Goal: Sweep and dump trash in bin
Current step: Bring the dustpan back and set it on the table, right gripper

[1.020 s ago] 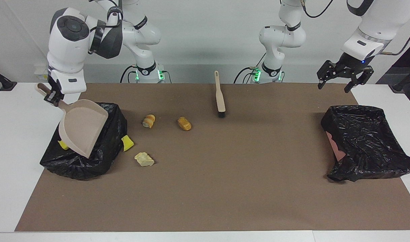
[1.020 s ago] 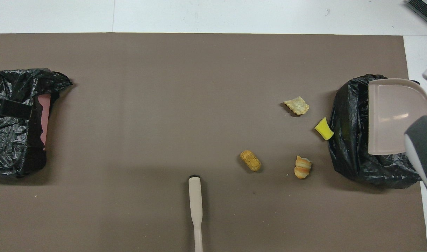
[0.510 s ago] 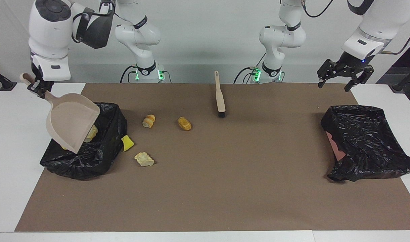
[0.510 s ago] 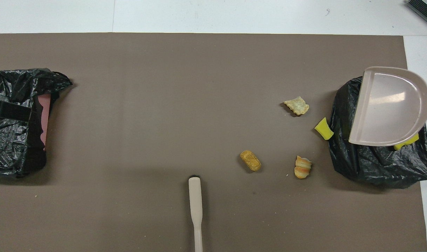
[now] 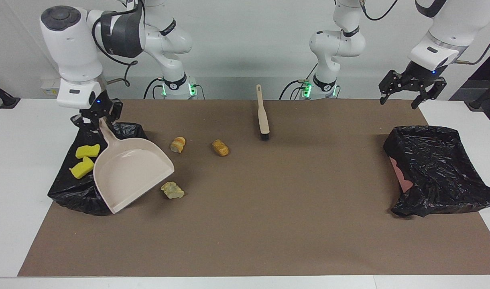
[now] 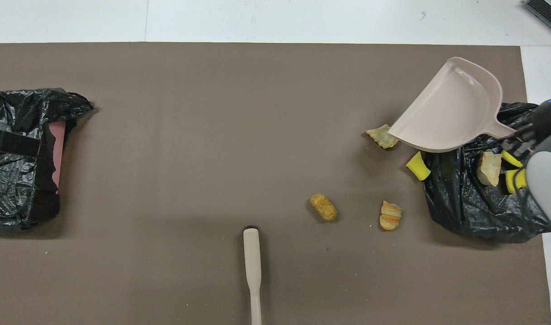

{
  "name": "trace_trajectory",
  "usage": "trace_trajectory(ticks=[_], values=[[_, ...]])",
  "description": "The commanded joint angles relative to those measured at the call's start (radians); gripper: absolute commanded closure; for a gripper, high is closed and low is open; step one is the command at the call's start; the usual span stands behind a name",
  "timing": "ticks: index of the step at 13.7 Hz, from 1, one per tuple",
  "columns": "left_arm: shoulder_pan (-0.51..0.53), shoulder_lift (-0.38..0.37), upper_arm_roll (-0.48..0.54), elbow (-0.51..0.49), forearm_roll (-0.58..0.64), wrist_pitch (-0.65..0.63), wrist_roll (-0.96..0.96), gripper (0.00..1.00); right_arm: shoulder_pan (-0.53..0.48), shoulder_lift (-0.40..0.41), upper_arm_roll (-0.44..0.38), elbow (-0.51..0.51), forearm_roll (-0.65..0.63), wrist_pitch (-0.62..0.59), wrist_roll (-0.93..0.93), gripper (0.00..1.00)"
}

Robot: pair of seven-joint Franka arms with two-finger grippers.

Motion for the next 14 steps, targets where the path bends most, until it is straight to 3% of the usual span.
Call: trace_trajectory(ticks=[1,5,14], values=[[0.015,-0.015,-0.010,-0.009,-0.010,-0.019,0.007,0.00,0.050,0.043,0.001,0.003,0.086,0.034,0.249,1.00],[0.013,-0.021,-0.010,-0.016,-0.010,-0.019,0.006,0.00,0.197,0.119,0.001,0.002,0.143,0.135,0.618,1.00],[0.006,-0.029,-0.012,-0.032,-0.008,-0.017,0.003,0.00,0.493,0.316,0.001,0.033,0.166,0.452,1.155,1.00]])
